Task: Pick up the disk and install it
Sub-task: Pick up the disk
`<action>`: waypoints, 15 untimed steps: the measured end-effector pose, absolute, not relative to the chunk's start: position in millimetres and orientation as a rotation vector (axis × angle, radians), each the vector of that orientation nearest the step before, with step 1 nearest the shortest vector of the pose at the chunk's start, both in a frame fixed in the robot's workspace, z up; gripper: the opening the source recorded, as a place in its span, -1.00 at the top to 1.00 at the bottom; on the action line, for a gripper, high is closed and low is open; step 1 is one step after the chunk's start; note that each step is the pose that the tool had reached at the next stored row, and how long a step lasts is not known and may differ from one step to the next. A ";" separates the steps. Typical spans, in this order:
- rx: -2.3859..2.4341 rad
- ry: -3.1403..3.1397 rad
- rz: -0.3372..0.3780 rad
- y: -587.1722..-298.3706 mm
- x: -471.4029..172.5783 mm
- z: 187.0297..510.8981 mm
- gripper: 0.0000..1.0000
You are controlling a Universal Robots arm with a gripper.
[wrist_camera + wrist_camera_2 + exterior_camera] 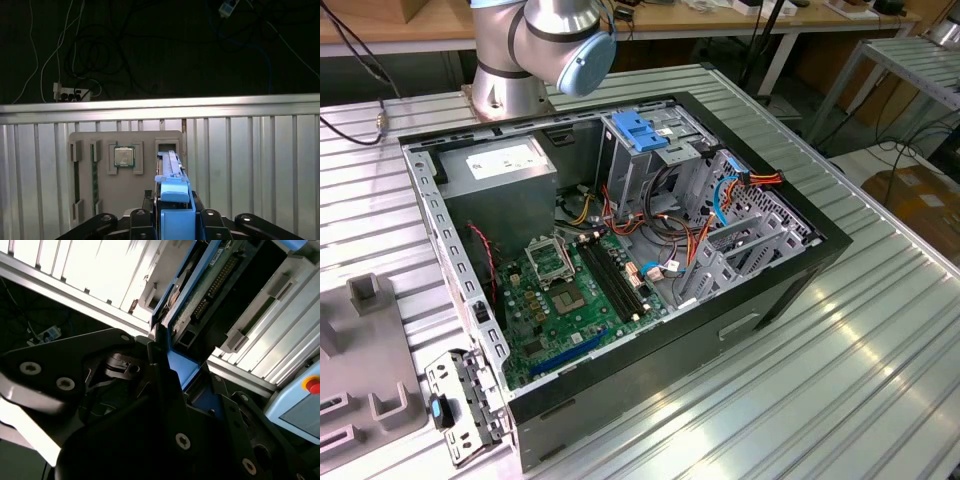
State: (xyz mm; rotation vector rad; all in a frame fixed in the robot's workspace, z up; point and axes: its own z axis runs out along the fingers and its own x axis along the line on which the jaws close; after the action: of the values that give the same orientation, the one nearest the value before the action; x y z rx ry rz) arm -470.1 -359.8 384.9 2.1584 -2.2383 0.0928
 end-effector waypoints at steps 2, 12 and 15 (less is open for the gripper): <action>2.158 -2.238 0.093 -359.8 -470.1 386.4 0.26; 2.158 -2.238 0.093 -359.8 -470.1 397.6 0.26; 2.158 -2.238 0.093 -359.8 -470.1 400.4 0.26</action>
State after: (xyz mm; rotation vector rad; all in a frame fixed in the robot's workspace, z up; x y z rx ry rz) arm -470.1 -359.8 400.4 2.1585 -2.2383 0.0927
